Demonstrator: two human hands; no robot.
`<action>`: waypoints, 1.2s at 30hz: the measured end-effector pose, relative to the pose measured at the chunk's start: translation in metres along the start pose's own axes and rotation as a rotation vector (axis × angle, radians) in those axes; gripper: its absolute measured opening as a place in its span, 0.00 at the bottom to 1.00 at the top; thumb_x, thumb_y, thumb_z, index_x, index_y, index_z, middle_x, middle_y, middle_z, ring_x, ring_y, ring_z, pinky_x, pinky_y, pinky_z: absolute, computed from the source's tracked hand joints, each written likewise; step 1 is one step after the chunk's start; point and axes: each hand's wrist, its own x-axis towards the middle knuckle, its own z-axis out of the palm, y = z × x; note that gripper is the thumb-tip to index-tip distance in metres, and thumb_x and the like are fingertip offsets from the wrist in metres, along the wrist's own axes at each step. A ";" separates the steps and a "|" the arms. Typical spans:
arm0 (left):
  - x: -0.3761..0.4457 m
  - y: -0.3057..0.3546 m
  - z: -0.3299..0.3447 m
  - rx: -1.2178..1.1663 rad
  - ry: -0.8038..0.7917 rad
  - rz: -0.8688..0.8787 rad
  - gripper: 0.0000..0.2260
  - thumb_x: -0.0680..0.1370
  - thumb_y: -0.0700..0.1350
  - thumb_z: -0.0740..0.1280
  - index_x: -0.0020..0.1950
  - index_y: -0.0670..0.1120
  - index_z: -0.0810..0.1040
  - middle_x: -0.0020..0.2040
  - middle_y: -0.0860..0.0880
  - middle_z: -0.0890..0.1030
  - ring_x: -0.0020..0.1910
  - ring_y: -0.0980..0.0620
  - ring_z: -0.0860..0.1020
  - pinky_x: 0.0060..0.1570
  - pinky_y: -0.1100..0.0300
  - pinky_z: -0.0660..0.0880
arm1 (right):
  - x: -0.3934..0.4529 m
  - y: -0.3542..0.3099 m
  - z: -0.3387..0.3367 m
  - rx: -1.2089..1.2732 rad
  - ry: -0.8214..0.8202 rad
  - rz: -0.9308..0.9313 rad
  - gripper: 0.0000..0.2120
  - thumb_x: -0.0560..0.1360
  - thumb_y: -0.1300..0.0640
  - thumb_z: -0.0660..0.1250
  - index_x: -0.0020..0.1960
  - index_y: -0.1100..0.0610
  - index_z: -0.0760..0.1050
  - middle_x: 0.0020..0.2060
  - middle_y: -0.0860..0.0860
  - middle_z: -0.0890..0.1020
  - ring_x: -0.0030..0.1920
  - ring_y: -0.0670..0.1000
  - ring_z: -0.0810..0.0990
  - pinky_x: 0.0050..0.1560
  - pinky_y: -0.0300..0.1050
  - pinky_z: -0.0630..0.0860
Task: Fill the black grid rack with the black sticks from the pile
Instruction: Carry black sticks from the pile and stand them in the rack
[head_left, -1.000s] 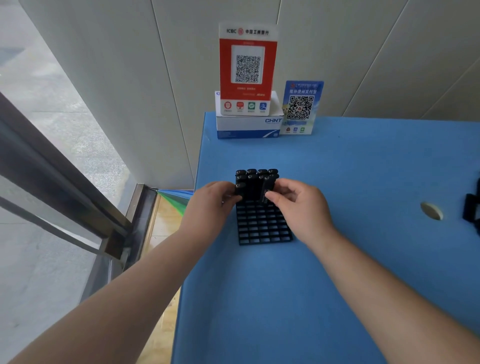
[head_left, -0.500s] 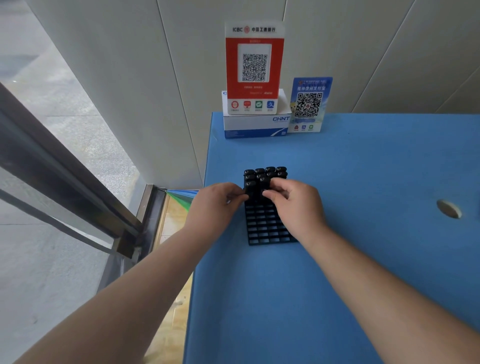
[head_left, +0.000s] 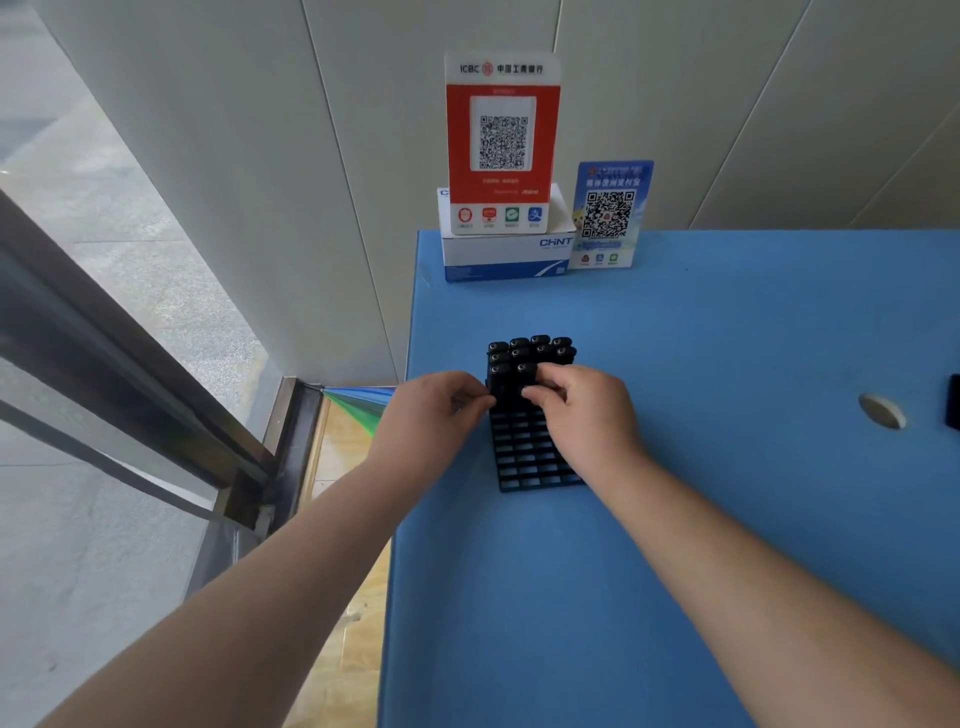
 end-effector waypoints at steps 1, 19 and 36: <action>-0.001 0.001 0.000 -0.005 0.000 0.003 0.02 0.76 0.50 0.72 0.44 0.55 0.82 0.40 0.59 0.83 0.42 0.62 0.81 0.46 0.62 0.78 | 0.000 -0.001 -0.001 0.006 -0.002 0.014 0.03 0.76 0.57 0.70 0.47 0.54 0.83 0.38 0.49 0.84 0.42 0.51 0.82 0.47 0.51 0.79; -0.060 0.091 0.027 0.201 0.028 0.239 0.12 0.78 0.51 0.68 0.61 0.52 0.79 0.56 0.57 0.78 0.52 0.56 0.79 0.51 0.58 0.78 | -0.081 0.048 -0.137 0.174 -0.004 0.074 0.08 0.74 0.54 0.75 0.50 0.46 0.79 0.44 0.41 0.83 0.41 0.34 0.80 0.48 0.33 0.76; -0.166 0.277 0.180 0.435 -0.103 0.524 0.27 0.79 0.56 0.64 0.76 0.49 0.64 0.72 0.52 0.66 0.70 0.48 0.68 0.63 0.53 0.70 | -0.273 0.186 -0.356 -0.401 0.202 0.192 0.22 0.77 0.49 0.71 0.69 0.49 0.73 0.63 0.42 0.75 0.62 0.45 0.75 0.62 0.44 0.74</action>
